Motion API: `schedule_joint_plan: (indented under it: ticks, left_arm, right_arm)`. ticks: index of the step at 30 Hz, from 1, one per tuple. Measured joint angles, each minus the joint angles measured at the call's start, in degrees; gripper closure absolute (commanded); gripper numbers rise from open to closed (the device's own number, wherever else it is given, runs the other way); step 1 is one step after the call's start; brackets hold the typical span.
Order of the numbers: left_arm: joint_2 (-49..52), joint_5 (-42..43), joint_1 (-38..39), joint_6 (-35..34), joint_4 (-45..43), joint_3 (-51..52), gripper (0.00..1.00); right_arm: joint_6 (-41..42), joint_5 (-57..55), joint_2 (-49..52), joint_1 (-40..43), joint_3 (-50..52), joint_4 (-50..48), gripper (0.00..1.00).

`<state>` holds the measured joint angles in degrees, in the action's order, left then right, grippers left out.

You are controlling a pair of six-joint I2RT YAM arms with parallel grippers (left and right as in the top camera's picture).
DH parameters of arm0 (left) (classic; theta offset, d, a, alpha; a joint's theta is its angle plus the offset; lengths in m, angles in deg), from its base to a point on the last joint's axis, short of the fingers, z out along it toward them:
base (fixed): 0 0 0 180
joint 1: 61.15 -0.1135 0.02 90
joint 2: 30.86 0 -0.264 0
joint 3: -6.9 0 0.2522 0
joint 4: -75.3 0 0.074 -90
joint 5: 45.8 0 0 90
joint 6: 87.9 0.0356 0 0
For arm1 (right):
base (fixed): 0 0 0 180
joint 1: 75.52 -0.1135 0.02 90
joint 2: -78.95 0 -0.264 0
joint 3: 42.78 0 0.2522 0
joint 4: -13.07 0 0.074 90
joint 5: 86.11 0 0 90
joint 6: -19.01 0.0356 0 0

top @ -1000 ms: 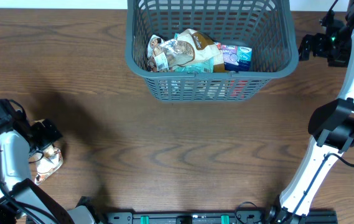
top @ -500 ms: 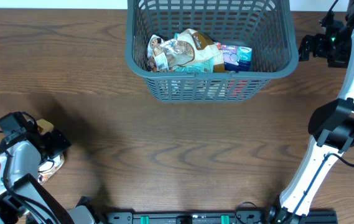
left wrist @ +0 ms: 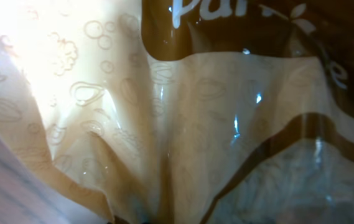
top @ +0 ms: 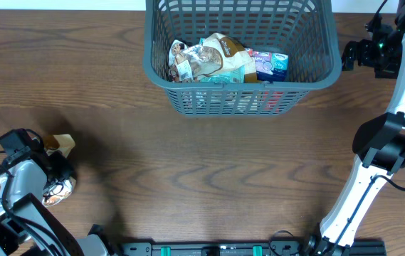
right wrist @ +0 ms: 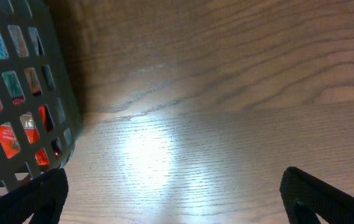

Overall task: Pack container
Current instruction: 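Carry the second pouch into the basket with the left gripper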

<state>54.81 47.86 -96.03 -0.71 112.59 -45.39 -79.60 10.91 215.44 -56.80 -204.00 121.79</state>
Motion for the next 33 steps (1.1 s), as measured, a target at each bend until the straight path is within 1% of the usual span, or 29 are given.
schedule_joint_plan:
  ticks: [4,7,9,10,14,17,20,24,25,28,30,33]
  left_arm:
    - [-1.8,3.6,1.0,-0.5,3.6,-3.0,0.94]
    - [-4.1,4.6,3.1,-0.9,10.2,-10.6,0.94]
    - [-4.8,5.1,5.3,-0.8,15.4,-18.7,0.94]
    - [-4.8,5.2,7.0,-0.7,18.9,-24.5,0.94]
    - [-4.4,5.4,13.8,0.6,26.7,-43.5,0.94]
    - [-2.9,5.6,20.0,2.4,29.0,-56.5,0.94]
    - [-0.5,6.6,27.0,5.3,28.9,-67.2,0.94]
    - [3.5,7.6,37.0,11.6,26.6,-76.4,0.94]
    - [4.9,7.9,40.1,14.4,24.8,-78.0,0.94]
    - [7.4,8.5,46.5,22.1,21.6,-79.0,0.94]
    - [9.5,8.5,50.8,29.4,20.1,-79.0,0.94]
    - [12.9,9.1,55.4,38.2,18.1,-79.0,0.94]
  right_arm:
    - [0.0,0.0,0.0,0.0,0.0,0.0,0.01]
    - [0.0,0.0,0.0,0.0,0.0,0.0,0.01]
    - [0.0,0.0,0.0,0.0,0.0,0.0,0.01]
    - [0.0,0.0,0.0,-0.1,0.0,0.0,0.01]
    - [0.0,0.0,0.0,-0.5,0.0,0.0,0.01]
    - [0.0,0.0,0.0,-0.9,0.0,0.1,0.01]
    - [0.0,0.0,0.0,-1.1,0.0,0.1,0.01]
    - [0.0,0.0,0.0,-1.2,0.0,0.2,0.01]
    - [0.0,0.0,0.0,-1.2,0.0,0.2,0.01]
    - [0.0,0.0,0.0,-1.2,0.0,0.4,0.01]
    - [0.0,0.0,0.0,-1.2,0.0,0.4,0.01]
    - [0.0,0.0,0.0,-1.2,0.0,0.5,0.01]
